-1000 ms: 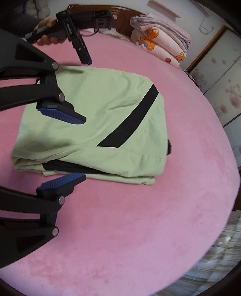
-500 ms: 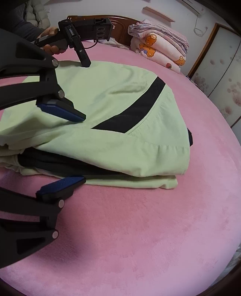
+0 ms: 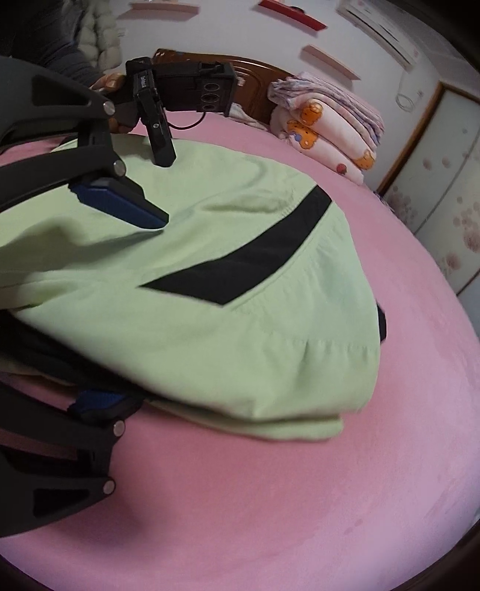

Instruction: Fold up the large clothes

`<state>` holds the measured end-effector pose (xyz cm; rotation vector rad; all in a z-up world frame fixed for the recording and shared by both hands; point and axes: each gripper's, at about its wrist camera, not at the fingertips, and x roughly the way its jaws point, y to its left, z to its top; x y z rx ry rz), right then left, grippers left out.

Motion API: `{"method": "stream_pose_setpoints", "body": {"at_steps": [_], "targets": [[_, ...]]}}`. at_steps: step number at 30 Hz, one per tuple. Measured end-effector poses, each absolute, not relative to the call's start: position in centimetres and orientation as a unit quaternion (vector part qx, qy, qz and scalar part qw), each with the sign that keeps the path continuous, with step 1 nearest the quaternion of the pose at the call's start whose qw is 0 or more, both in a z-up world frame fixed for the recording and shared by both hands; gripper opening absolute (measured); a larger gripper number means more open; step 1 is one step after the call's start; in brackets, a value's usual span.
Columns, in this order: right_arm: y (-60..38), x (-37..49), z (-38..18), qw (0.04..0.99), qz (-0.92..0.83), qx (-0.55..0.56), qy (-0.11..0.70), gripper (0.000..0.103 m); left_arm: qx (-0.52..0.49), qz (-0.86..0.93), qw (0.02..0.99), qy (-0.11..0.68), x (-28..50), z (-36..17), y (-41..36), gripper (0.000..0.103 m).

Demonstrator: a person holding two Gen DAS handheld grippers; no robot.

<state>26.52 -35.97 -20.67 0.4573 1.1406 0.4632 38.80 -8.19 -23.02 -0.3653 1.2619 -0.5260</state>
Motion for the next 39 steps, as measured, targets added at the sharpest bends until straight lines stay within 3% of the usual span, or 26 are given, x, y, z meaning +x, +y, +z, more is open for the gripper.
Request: {"method": "stream_pose_setpoints", "body": {"at_steps": [3, 5, 6, 9, 12, 13, 16, 23, 30, 39], "targets": [[-35.4, 27.0, -21.0, 0.794, 0.214, 0.199, 0.533, 0.075, -0.173, -0.245, 0.759, 0.578, 38.9, -23.2, -8.1, 0.102], [-35.4, 26.9, -20.9, 0.799, 0.204, 0.188, 0.533, 0.062, -0.172, -0.244, 0.762, 0.574, 38.8, -23.1, -8.0, 0.101], [-35.5, 26.8, -20.9, 0.801, 0.199, 0.185, 0.534, 0.051, -0.17, -0.242, 0.765, 0.573, 38.7, -23.1, -7.8, 0.097], [-36.0, 26.2, -20.1, 0.802, 0.198, 0.196, 0.529, 0.029, -0.158, -0.238, 0.775, 0.563, 38.3, -22.3, -7.8, 0.079], [-34.7, 25.7, -18.8, 0.812, 0.191, 0.176, 0.524, 0.017, -0.149, -0.234, 0.789, 0.548, 37.7, -20.9, -7.7, 0.054], [-33.9, 25.4, -18.2, 0.817, 0.184, 0.162, 0.521, 0.016, -0.154, -0.234, 0.791, 0.544, 37.6, -20.3, -7.5, 0.046], [-31.5, 24.5, -15.8, 0.839, 0.163, 0.115, 0.506, 0.012, -0.163, -0.232, 0.794, 0.537, 37.1, -18.5, -6.7, 0.037], [-27.1, 22.9, -11.7, 0.85, 0.157, 0.087, 0.496, 0.01, -0.152, -0.22, 0.806, 0.528, 34.7, -13.8, -2.9, 0.035], [-18.5, 22.5, -7.9, 0.851, 0.208, 0.07, 0.478, 0.009, -0.125, -0.191, 0.824, 0.518, 33.1, -8.6, 6.8, 0.035], [-6.6, 30.0, -4.9, 0.859, 0.253, 0.068, 0.44, 0.009, -0.064, -0.139, 0.864, 0.48, 38.0, -3.0, 18.2, 0.035]]}}
